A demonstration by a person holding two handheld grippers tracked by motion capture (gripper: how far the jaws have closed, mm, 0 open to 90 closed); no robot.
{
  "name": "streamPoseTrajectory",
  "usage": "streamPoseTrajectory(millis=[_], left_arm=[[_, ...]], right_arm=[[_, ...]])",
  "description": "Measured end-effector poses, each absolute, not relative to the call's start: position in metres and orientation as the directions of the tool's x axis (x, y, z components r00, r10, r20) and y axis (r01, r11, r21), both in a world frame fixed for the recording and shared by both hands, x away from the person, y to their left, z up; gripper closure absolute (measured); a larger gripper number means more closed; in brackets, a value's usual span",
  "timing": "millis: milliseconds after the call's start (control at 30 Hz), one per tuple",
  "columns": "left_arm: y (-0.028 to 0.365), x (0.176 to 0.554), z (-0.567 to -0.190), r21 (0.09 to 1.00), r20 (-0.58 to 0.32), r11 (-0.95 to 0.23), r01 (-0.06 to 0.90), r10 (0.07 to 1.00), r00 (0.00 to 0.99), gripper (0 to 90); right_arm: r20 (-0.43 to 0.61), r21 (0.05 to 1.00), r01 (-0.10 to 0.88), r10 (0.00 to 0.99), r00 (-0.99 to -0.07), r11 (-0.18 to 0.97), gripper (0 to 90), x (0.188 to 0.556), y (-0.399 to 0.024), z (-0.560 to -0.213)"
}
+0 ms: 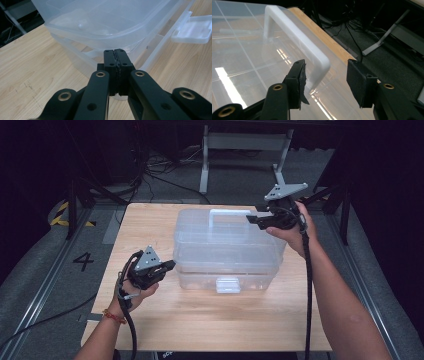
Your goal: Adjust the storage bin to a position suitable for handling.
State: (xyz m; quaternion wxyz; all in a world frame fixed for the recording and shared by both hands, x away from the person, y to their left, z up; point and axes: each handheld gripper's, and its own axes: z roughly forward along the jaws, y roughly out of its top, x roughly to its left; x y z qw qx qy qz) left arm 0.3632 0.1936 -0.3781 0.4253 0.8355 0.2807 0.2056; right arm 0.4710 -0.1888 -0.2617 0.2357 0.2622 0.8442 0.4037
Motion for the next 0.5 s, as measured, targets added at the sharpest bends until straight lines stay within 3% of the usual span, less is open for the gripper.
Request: streamPoseTrajectory(millis=[500], left_arm=[[0.193, 0.365, -0.371, 0.831, 0.117, -0.48, 0.283, 0.647, 0.754, 89.0]], right_arm=[[-0.174, 0.867, 0.208, 0.665, -0.726, 0.454, 47.4, 0.441, -0.251, -0.256]])
